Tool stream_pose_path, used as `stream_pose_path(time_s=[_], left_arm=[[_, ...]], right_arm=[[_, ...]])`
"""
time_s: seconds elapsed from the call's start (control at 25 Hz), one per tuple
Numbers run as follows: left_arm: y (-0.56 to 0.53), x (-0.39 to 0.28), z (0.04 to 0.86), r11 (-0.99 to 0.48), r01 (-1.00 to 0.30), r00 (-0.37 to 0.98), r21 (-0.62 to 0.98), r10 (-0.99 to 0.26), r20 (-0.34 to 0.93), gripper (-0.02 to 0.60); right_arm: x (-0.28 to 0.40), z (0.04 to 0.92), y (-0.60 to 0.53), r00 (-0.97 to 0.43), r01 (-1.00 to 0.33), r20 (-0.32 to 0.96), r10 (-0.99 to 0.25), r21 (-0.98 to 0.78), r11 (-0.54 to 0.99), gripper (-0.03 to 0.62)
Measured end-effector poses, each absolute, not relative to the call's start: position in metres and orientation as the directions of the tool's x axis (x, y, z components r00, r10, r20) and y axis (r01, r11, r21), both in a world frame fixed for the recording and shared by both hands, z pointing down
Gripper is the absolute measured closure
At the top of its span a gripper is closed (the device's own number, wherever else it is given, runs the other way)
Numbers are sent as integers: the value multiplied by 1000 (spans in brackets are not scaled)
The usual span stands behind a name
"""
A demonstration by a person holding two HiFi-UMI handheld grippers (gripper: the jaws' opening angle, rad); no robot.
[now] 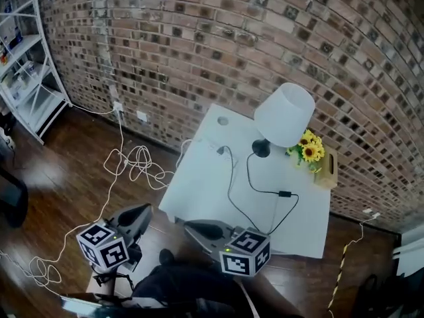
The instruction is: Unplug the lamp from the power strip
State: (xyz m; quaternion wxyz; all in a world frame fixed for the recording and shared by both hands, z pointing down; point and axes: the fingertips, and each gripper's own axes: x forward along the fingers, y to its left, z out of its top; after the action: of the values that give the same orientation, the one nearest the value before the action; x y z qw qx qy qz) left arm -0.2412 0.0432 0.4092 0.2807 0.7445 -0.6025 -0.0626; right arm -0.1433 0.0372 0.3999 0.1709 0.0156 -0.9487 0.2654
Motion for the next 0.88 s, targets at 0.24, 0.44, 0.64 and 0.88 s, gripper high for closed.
stream_pose_path(time_s=[0.24,0.44,0.64,0.88], left_arm=[[29,-257,426,-179,-839,340,513,-910,237,565],[13,-260,429,-212,-831,381,515,-891,247,565],[-4,-268,430,-221,-844,388,488,-880,273,565],[-26,-292,429,-203,-884,356,420,-876,325,565]], right_arm=[[-157,407,36,-924,-201,383,-8,-467,861,606],[-156,409,17,-910,-273,409,-69,-465,842,606],[-163,418,-10,-909,-303,405,-100,-476,826,606],[-183,433,-42,-914,-297,393,-99,-484,823,606]])
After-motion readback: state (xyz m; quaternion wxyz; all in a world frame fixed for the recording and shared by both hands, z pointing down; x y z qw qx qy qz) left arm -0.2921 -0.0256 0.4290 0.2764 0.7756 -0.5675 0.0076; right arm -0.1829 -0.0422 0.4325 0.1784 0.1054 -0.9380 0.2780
